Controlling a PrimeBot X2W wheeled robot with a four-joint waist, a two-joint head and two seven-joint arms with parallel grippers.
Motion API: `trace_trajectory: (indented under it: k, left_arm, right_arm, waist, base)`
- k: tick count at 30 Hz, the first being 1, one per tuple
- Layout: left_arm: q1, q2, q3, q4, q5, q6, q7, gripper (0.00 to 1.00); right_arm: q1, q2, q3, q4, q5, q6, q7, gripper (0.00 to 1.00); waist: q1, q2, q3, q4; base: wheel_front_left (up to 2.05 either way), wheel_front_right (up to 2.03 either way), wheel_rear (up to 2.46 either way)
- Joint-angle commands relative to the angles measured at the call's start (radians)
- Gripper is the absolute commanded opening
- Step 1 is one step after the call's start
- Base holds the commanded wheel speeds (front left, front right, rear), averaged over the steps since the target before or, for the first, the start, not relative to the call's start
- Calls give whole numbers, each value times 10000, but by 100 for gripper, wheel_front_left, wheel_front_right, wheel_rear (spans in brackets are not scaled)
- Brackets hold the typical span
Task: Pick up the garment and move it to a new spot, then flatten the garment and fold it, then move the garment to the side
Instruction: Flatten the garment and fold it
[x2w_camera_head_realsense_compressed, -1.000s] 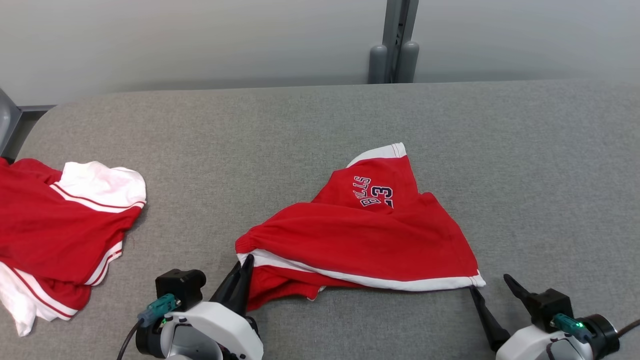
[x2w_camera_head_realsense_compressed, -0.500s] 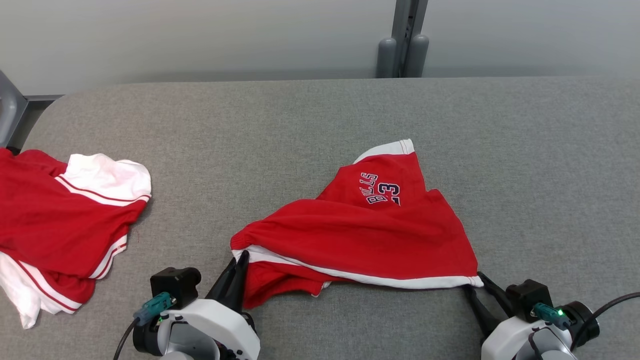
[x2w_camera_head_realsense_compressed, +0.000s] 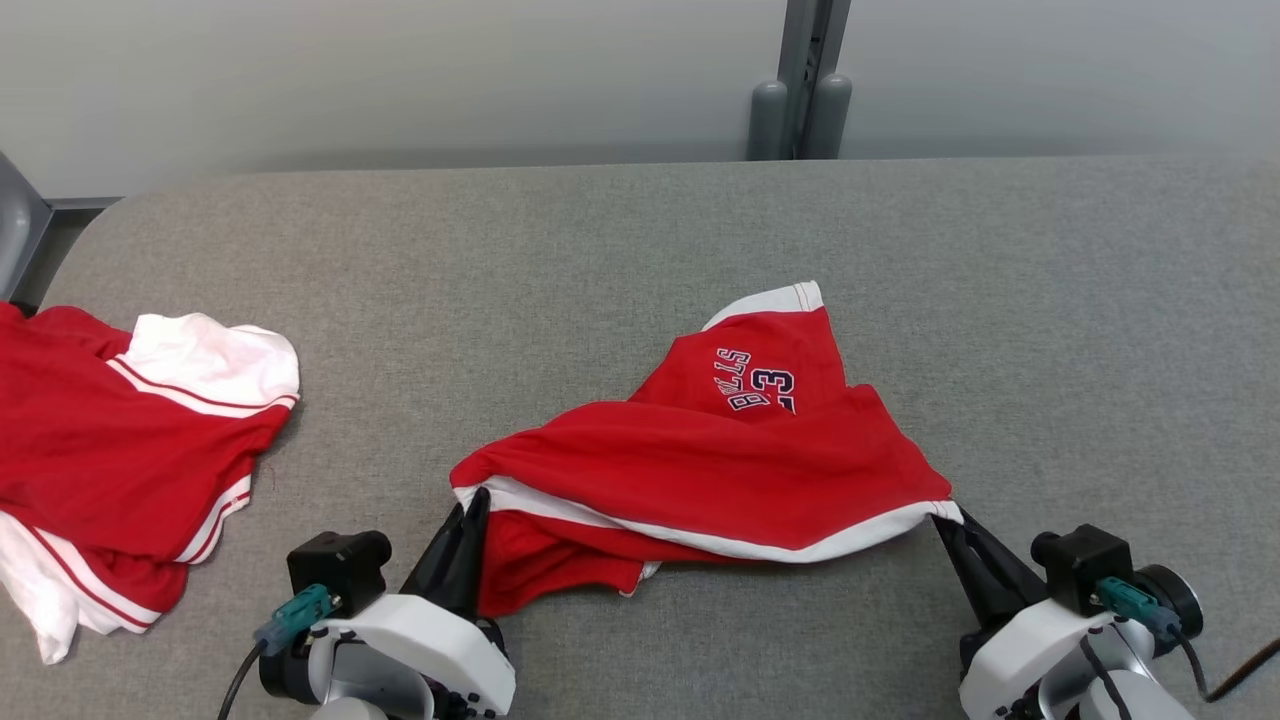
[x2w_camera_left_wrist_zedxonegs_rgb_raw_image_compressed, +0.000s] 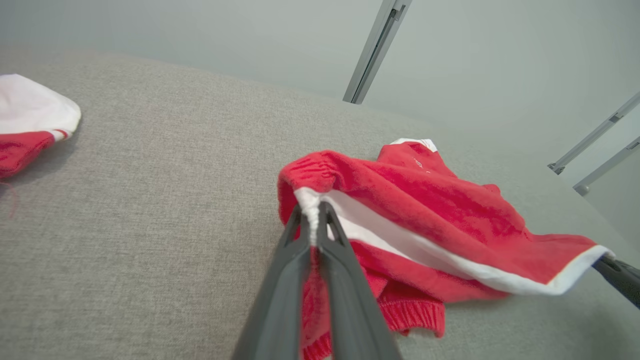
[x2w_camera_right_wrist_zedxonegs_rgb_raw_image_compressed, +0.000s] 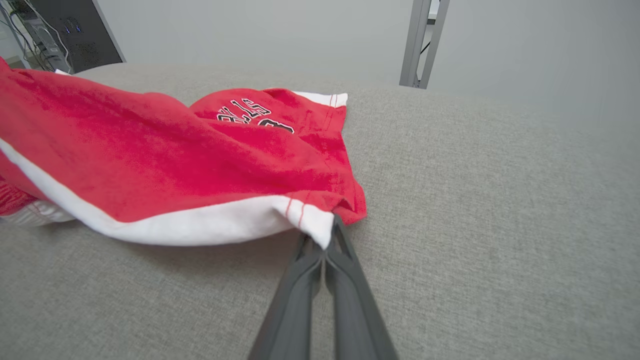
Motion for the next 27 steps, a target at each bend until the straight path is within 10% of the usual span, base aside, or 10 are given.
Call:
trace_trajectory:
  k: [1, 12, 27]
  left_arm:
    - [-186, 70, 52, -85, -35, -18, -127, 0]
    - [-772, -140, 489, -1483, -972, -550, -911, 0]
    - [-3501, 509, 449, -3790, -1544, -905, 1105, 0]
  right_arm:
    - [118, -105, -47, -247, 107, -2, -52, 0]
    - [157, -758, -604, -2925, 1203, -2, -52, 0]
    - [-661, -1834, -2104, -6988, 2372, -1, 1603, 0]
  waist:
    - [0, 0, -56, -34]
    - [0, 0, -560, -365]
    - [0, 0, -789, -880]
  base:
    - [0, 0, 0]
    - [0, 0, 0]
    - [0, 0, 0]
